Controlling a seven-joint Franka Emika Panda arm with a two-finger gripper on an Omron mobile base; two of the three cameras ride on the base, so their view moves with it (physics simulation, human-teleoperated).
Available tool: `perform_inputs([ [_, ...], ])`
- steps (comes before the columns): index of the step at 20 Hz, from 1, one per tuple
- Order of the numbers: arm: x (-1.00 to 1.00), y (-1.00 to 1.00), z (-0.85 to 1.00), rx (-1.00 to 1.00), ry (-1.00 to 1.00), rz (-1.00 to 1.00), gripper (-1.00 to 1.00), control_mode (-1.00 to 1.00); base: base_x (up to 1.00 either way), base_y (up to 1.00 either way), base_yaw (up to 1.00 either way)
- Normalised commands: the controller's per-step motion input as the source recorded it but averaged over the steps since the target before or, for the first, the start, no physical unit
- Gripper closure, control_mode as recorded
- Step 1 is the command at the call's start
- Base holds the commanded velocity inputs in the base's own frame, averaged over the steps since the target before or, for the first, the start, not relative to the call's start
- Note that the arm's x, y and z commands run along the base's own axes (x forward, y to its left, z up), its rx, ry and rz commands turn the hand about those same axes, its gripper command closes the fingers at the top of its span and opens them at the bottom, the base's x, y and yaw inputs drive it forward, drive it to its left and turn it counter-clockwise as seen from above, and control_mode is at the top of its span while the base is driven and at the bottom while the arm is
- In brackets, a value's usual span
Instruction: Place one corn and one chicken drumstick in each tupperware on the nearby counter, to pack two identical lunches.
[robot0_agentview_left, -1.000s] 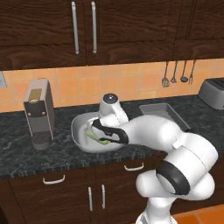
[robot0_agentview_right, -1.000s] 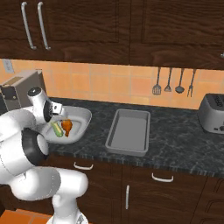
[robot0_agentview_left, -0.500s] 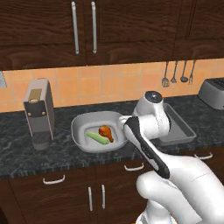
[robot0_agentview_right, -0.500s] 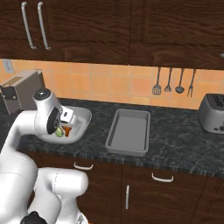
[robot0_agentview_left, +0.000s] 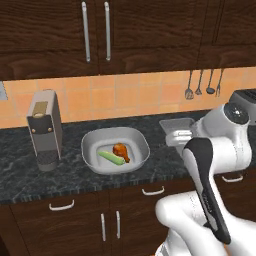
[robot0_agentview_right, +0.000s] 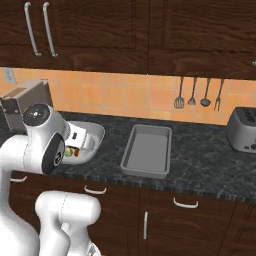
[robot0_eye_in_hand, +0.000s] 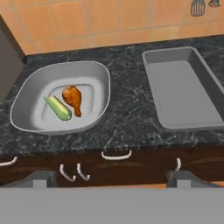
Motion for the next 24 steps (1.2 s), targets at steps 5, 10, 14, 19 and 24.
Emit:
perform_inputs([
  [5,-0.4,-0.14,0.33,0.0,-0.03,-0.01,-1.0,1.0,-0.59,-0.33,-0.26],
  [10,0.0,0.0,0.0,0.0,0.0,0.0,-1.0,1.0,-0.7,-0.04,-0.78],
  [14,0.0,0.0,0.0,0.0,0.0,0.0,-1.0,1.0,-0.73,-0.16,-0.74],
  [19,0.0,0.0,0.0,0.0,0.0,0.0,-1.0,1.0,-0.41,-0.88,-0.59],
  [24,0.0,0.0,0.0,0.0,0.0,0.0,-1.0,1.0,0.8,-1.0,-0.46],
])
